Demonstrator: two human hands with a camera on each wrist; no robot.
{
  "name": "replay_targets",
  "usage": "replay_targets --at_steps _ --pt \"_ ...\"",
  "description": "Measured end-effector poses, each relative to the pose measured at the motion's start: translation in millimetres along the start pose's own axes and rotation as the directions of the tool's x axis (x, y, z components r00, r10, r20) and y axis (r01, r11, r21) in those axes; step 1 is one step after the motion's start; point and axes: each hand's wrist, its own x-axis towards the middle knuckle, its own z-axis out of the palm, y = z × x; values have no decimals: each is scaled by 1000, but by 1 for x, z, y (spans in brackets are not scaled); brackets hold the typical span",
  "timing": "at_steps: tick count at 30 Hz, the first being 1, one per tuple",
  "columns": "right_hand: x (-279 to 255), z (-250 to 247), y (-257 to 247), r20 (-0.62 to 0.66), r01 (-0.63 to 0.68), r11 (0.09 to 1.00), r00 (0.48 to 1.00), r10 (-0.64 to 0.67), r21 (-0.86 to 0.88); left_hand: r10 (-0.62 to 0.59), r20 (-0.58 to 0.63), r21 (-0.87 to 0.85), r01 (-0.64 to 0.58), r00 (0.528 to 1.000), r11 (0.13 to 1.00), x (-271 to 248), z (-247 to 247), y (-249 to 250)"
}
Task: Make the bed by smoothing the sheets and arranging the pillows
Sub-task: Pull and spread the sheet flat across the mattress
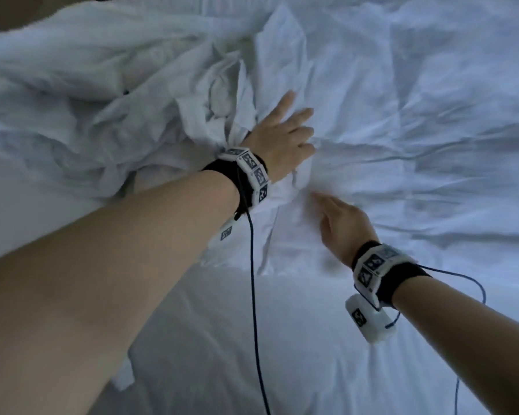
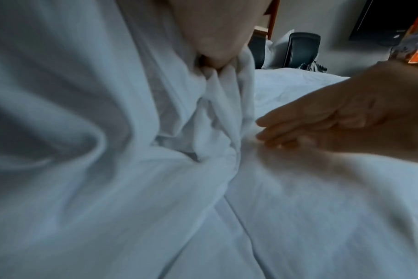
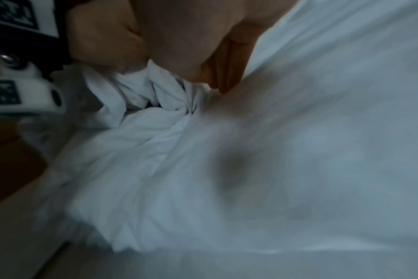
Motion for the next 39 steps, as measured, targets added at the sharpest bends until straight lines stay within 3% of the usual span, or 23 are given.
replay_targets --at_steps 2,4,7,10,15,18,21,24,26,28,34,36,39 --pt "-1 -16 12 -52 207 975 976 -211 -83 -35 57 -35 37 998 999 -8 0 5" --pt "15 -35 8 -119 341 934 928 -353 -108 -46 29 -52 47 999 998 -25 -2 13" --pt "48 -62 -22 -190 362 924 905 -380 -123 -68 -56 -111 62 996 992 -57 8 43" --pt "69 -74 -70 -154 433 882 874 -461 -183 -120 -55 -187 107 991 976 -99 7 67" --pt "83 -50 -135 -23 684 622 665 -746 -382 -337 -40 -237 319 941 917 -164 25 59" --pt "92 -21 -168 -30 726 561 601 -799 -398 -441 -8 -258 425 897 868 -206 36 47" --pt "99 -1 -202 12 753 493 553 -833 -437 -643 -13 -256 619 766 743 -241 40 31" --pt "108 13 -227 119 749 431 554 -824 -504 -773 207 -117 799 600 589 -269 47 13" --pt "120 20 -237 146 715 438 596 -790 -546 -823 305 -30 869 479 495 -284 60 -3" --pt "140 23 -243 162 669 456 649 -743 -586 -877 308 13 920 368 391 -294 76 -19" --pt "200 28 -255 91 489 573 807 -584 -658 -922 385 -154 988 40 -21 -292 116 -60" --pt "212 37 -254 34 422 636 848 -528 -647 -893 449 -171 979 -25 -113 -289 126 -75" --pt "224 55 -247 15 378 697 884 -467 -610 -863 504 -158 977 -42 -140 -286 141 -96"
